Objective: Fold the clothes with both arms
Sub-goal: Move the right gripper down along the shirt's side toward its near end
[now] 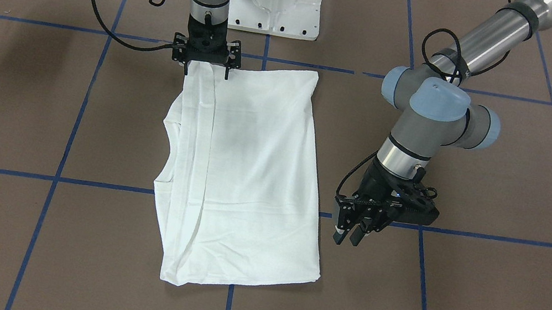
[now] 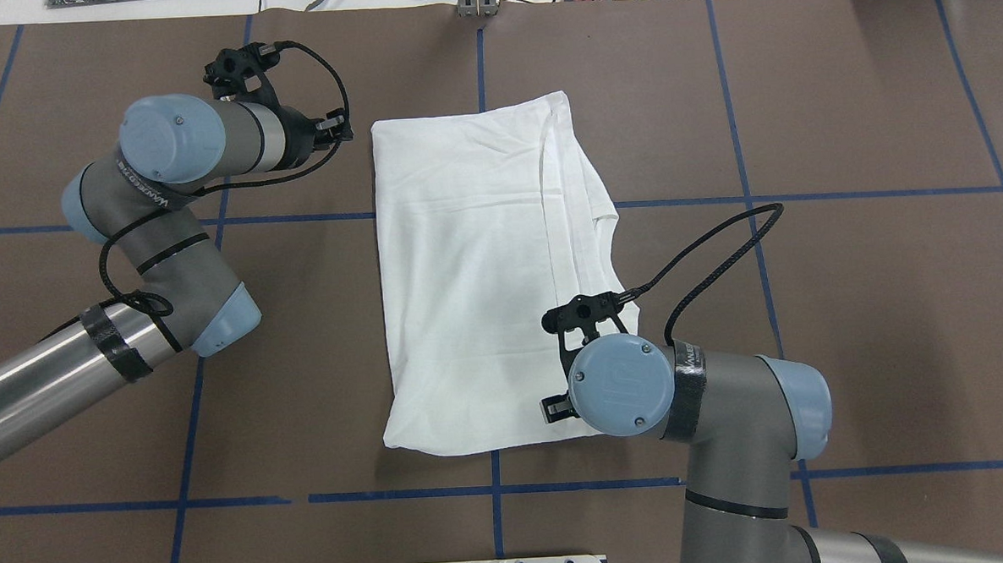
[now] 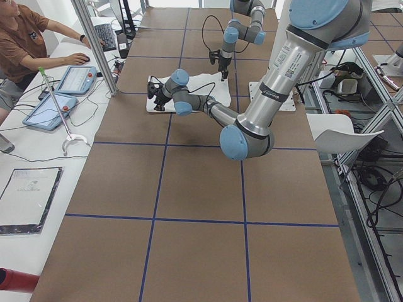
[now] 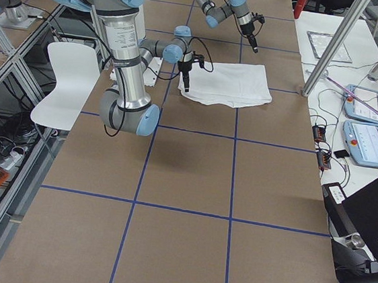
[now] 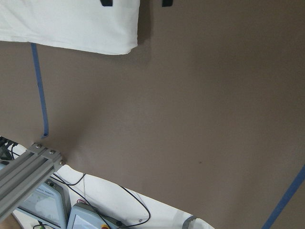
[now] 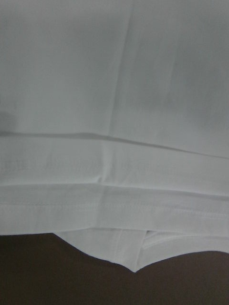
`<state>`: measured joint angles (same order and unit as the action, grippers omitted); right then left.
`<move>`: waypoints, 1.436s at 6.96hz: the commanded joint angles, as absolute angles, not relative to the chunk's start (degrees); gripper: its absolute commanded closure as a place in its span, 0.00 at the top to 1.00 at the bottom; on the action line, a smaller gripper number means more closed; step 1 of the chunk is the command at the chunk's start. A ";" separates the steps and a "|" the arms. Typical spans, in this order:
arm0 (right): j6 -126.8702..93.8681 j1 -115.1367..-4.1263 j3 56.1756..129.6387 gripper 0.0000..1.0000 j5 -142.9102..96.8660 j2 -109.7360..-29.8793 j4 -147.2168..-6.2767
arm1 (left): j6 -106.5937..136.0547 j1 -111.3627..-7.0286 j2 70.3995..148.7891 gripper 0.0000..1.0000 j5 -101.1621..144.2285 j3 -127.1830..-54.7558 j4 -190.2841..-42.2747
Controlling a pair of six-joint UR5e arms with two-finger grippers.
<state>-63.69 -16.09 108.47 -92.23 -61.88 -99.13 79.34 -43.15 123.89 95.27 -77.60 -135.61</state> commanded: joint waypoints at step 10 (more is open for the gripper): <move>-97.94 -16.79 114.70 1.00 -93.52 -67.15 -95.75 | 79.37 -43.07 123.84 0.45 95.27 -77.70 -135.62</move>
